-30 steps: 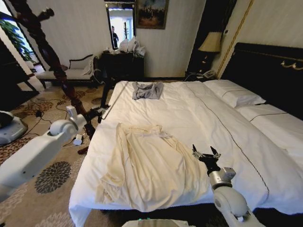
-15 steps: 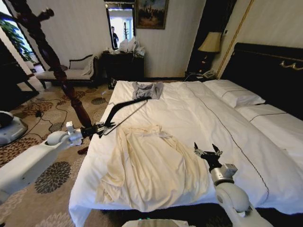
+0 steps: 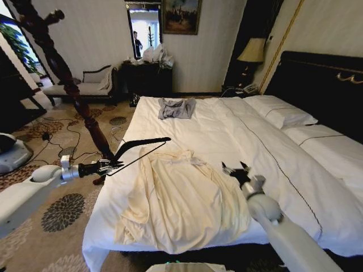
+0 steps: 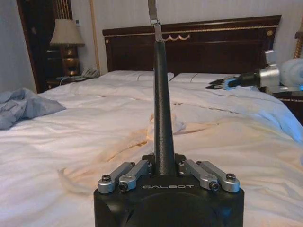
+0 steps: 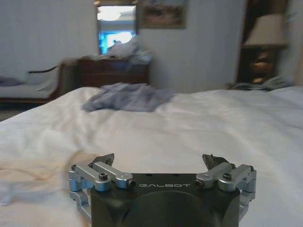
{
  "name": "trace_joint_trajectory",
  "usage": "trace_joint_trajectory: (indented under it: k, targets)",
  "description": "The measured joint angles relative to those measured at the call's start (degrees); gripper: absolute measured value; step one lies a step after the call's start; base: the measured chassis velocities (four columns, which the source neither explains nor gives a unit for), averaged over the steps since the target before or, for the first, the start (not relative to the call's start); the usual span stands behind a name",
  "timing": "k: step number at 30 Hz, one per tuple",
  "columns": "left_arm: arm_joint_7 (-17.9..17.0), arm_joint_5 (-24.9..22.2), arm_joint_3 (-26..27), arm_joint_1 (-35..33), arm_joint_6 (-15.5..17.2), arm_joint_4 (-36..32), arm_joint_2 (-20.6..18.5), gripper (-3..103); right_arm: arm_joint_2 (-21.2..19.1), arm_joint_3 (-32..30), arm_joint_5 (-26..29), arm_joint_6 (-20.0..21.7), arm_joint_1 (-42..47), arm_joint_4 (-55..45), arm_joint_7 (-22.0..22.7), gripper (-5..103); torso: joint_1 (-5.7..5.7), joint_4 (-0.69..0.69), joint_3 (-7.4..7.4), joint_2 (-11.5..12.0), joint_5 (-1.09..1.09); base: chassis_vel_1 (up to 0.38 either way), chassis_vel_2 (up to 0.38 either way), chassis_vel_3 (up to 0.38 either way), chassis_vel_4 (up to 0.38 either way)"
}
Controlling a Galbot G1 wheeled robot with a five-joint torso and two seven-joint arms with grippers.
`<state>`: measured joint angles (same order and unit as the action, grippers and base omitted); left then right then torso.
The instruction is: Pick up the clothes from the bed and hang them on the clothes hanger.
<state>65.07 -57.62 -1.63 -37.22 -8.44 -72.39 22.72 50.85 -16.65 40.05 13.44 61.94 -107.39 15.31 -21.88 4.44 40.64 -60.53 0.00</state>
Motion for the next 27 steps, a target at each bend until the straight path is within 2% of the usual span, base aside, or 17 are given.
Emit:
trace_joint_trajectory:
  k: [3, 4, 8, 9, 11, 14, 17, 25, 27]
  targets:
    - [-0.02, -0.25, 0.49, -1.0, 0.02, -0.48, -0.73, 18, 1.51, 8.2, 0.97, 0.02, -7.51, 3.97, -1.09, 100, 0.0, 0.0, 0.0, 0.0, -0.01, 0.0, 0.0, 0.0, 0.0]
    - [-0.02, -0.25, 0.49, -1.0, 0.02, -0.48, -0.73, 18, 1.51, 8.2, 0.97, 0.02, -7.51, 3.97, -1.09, 100, 0.0, 0.0, 0.0, 0.0, -0.01, 0.0, 0.0, 0.0, 0.0]
    - [-0.2, -0.47, 0.66, -1.79, 0.11, -1.18, -1.3, 18, 4.91, 15.25, 3.21, 0.26, -13.83, 8.68, -1.34, 100, 0.0, 0.02, 0.0, 0.0, 0.0, 0.0, 0.0, 0.0, 0.0]
    - [-0.2, -0.47, 0.66, -1.79, 0.11, -1.18, -1.3, 18, 4.91, 15.25, 3.21, 0.26, -13.83, 8.68, -1.34, 100, 0.0, 0.02, 0.0, 0.0, 0.0, 0.0, 0.0, 0.0, 0.0]
    - [-0.29, -0.56, 0.66, -1.93, 0.17, -1.27, -1.37, 18, 7.04, 16.61, 7.07, 1.55, -15.94, 10.46, -0.66, 100, 0.0, 0.02, -0.01, 0.0, -0.01, 0.0, 0.0, 0.0, 0.0]
    - [-0.39, -0.61, 0.66, -1.96, 0.45, -1.33, -1.37, 18, 8.32, 17.62, 7.68, 1.75, -17.25, 12.16, -0.67, 100, 0.0, 0.01, -0.01, 0.0, -0.01, 0.0, 0.0, 0.0, 0.0]
    - [-0.54, -1.37, 0.39, -2.0, 1.66, -1.67, -1.54, 18, 9.44, 20.49, 5.98, 1.53, -19.52, 15.43, -1.3, 100, 0.0, 0.03, -0.01, 0.0, 0.0, 0.0, 0.0, 0.0, 0.0]
    - [-0.7, -2.09, 0.18, -1.99, 1.94, -1.47, -1.37, 18, 12.3, 23.29, 4.1, -0.02, -22.3, 21.04, -1.53, 101, 0.0, 0.02, -0.01, 0.0, -0.01, 0.0, 0.0, 0.0, 0.0]
    - [-0.71, -2.09, 0.09, -2.07, 1.97, -1.45, -1.33, 18, 13.66, 24.33, 2.89, -0.31, -23.41, 22.89, -1.64, 98, 0.0, 0.01, -0.01, 0.0, -0.01, 0.0, 0.0, 0.0, 0.0]
